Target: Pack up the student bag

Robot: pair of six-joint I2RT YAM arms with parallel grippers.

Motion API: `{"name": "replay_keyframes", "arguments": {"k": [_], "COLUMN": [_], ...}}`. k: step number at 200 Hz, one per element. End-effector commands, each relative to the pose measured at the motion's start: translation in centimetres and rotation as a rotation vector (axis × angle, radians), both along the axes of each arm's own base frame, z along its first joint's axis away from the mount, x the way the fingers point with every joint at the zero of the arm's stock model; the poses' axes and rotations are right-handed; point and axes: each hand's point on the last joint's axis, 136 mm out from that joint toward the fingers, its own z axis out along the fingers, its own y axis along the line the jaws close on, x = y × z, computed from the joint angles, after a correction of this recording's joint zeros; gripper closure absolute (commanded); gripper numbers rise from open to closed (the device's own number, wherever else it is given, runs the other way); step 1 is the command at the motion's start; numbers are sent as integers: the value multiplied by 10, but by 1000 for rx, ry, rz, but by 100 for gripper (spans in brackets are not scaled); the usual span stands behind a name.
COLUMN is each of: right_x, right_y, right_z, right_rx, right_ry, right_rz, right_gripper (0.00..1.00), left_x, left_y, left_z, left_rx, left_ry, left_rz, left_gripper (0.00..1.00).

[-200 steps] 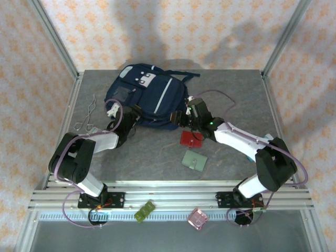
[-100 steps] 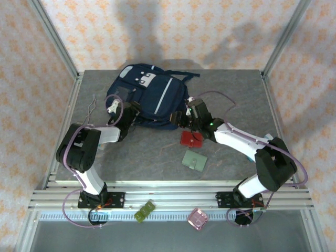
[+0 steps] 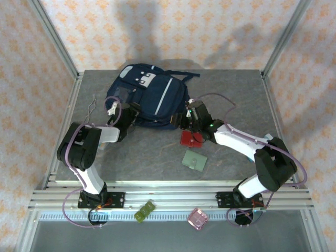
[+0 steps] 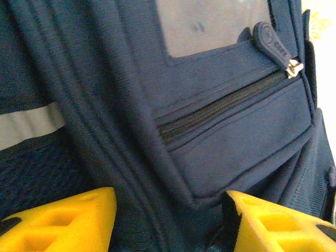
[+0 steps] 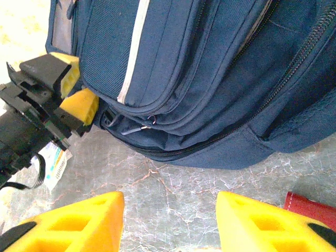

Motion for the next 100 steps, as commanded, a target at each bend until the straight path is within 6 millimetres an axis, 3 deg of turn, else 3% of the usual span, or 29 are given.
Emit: {"name": "replay_keyframes", "arguments": {"k": [1, 49, 64, 100], "right_x": [0, 2, 2, 2], "right_y": [4, 6, 6, 6], "right_z": [10, 13, 12, 12], "right_rx": [25, 30, 28, 29], "right_ry": [-28, -32, -31, -29], "right_rz": [4, 7, 6, 6], "right_gripper": [51, 50, 50, 50], "left_x": [-13, -18, -18, 3], "left_y": [3, 10, 13, 10], "left_z": [-6, -14, -22, -20], "left_rx": [-1, 31, 51, 76], "left_ry": [47, 100, 146, 137], "left_rz": [7, 28, 45, 33], "left_gripper": [45, 46, 42, 36]}}
